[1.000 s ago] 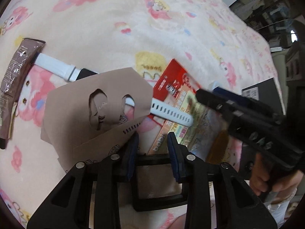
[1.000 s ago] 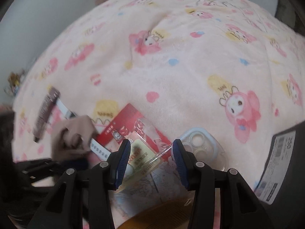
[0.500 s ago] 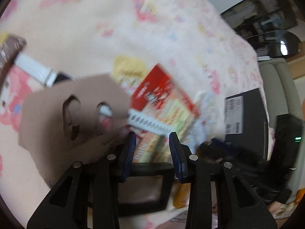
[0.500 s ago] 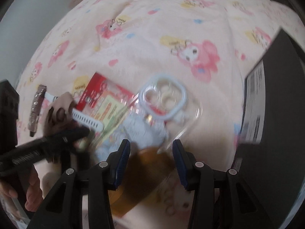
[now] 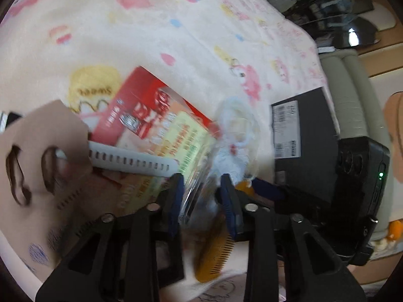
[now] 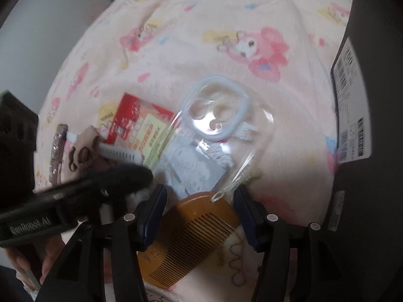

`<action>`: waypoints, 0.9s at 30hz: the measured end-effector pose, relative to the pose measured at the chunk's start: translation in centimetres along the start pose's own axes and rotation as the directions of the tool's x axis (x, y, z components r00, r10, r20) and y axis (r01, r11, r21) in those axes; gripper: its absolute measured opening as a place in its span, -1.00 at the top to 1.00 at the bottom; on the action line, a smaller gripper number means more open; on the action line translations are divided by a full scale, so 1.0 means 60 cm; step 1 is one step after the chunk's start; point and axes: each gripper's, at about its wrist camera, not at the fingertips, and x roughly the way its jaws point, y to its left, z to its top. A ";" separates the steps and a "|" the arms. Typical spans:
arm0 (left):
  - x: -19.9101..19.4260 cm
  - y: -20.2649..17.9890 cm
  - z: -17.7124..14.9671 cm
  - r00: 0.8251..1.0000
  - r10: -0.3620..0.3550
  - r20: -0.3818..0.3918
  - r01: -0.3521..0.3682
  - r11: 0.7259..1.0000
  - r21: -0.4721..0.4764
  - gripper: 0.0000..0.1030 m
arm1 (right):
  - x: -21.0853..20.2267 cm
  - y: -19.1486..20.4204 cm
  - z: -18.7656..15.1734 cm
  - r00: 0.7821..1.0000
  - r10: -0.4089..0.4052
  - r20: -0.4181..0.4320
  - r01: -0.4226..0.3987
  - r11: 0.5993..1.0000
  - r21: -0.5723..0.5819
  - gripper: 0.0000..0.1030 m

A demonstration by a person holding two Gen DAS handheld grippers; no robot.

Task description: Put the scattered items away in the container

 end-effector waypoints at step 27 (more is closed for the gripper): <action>-0.166 -0.143 -0.043 0.956 0.035 0.290 -0.073 0.990 0.121 0.69 | -0.180 0.064 0.028 0.949 0.196 0.248 -0.164 0.976 -0.143 0.37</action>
